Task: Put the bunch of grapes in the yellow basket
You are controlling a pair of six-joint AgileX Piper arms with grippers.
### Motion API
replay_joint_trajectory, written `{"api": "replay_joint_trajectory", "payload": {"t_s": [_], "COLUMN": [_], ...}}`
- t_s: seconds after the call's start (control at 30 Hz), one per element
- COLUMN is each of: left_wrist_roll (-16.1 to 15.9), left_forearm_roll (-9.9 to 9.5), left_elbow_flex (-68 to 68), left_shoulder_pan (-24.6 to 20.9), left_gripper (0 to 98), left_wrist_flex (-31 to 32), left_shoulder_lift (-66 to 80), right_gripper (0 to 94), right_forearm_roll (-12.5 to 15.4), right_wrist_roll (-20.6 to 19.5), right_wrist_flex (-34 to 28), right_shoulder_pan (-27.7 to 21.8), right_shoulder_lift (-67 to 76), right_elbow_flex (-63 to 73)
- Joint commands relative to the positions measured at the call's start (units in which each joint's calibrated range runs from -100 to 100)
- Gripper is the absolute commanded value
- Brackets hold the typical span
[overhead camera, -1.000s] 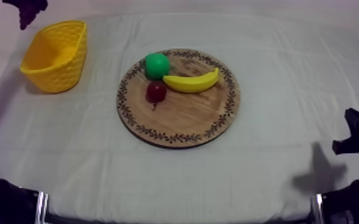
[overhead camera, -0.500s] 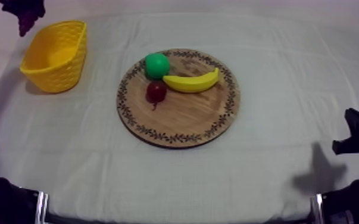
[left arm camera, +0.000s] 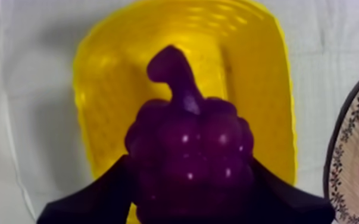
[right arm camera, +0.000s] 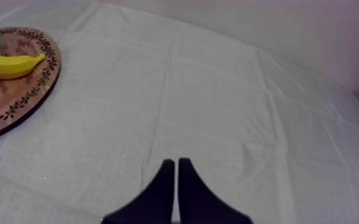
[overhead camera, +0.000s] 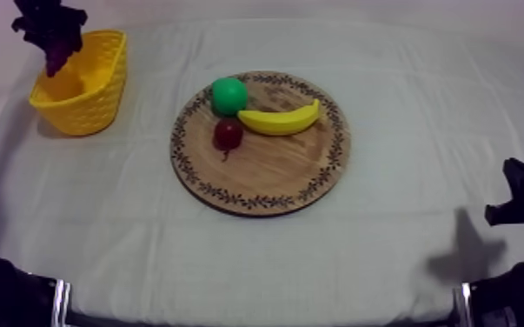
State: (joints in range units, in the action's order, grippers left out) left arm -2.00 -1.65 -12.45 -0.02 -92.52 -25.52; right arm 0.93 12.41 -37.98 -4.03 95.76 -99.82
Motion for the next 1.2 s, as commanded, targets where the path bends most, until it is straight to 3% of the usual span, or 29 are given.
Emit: {"api": "replay_joint_trajectory", "payload": {"t_s": [0.0,0.5,0.8,1.17], "left_wrist_roll": [0.0,-0.2,0.0,0.8], "left_forearm_roll": [0.10,1.21,1.66,1.51], "left_elbow_flex": [0.2,0.4,-0.5,-0.9], "left_shoulder_pan": [0.0,-0.3,-0.2,-0.1], "left_gripper": [42.2,45.7,71.3,89.6], "left_wrist_flex": [0.2,2.0,-0.1,-0.8], "left_shoulder_lift": [-1.2,-7.6,-8.2,-8.4], "right_gripper": [0.3,0.3,0.3,0.3], "right_forearm_roll": [0.0,0.0,0.0,0.0], "right_wrist_roll": [0.0,0.0,0.0,0.0], "right_wrist_flex": [0.0,0.0,0.0,0.0], "right_shoulder_pan": [0.0,0.0,0.0,0.0], "right_shoulder_lift": [0.0,0.0,0.0,0.0], "right_elbow_flex": [0.0,0.0,0.0,0.0]}}
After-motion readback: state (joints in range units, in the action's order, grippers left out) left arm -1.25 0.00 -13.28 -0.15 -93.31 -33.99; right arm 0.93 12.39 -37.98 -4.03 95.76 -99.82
